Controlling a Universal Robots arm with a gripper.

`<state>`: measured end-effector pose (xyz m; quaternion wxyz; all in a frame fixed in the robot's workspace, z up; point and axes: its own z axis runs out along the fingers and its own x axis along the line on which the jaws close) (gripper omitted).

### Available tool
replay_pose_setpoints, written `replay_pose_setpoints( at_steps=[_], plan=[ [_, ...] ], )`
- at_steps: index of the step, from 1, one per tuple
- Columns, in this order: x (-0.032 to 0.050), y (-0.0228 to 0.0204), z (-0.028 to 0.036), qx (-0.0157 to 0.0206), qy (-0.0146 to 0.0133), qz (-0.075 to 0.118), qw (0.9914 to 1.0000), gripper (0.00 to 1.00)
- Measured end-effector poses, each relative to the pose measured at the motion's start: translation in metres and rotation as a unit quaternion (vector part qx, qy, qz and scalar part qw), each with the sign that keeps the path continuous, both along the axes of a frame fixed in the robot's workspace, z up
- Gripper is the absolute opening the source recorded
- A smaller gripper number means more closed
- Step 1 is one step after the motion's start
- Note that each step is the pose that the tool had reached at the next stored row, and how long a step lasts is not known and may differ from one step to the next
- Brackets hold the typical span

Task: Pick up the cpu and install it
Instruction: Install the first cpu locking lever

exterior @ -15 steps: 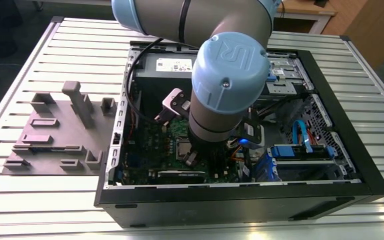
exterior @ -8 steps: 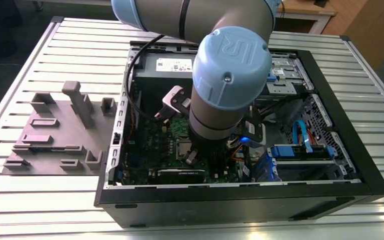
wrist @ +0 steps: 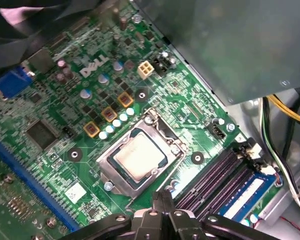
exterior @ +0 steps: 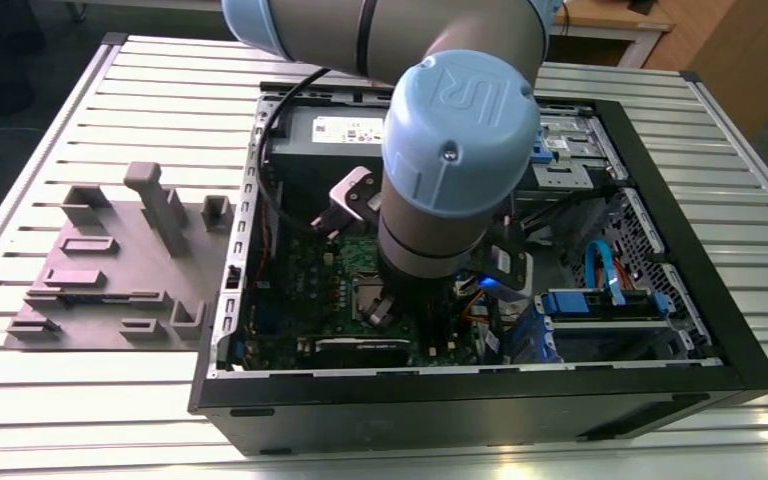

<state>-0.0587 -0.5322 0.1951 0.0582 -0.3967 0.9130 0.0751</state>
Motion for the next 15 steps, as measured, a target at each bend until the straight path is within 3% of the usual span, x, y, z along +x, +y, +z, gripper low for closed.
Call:
replay_pose_setpoints(
  at_steps=[5, 15],
  plan=[
    [-0.0007, 0.0047, -0.0001, -0.0001, 0.0000, -0.006, 0.99998, 0.10],
    [-0.0008, 0.0077, 0.0057, -0.0012, 0.0000, -0.016, 0.99988, 0.10]
  ],
)
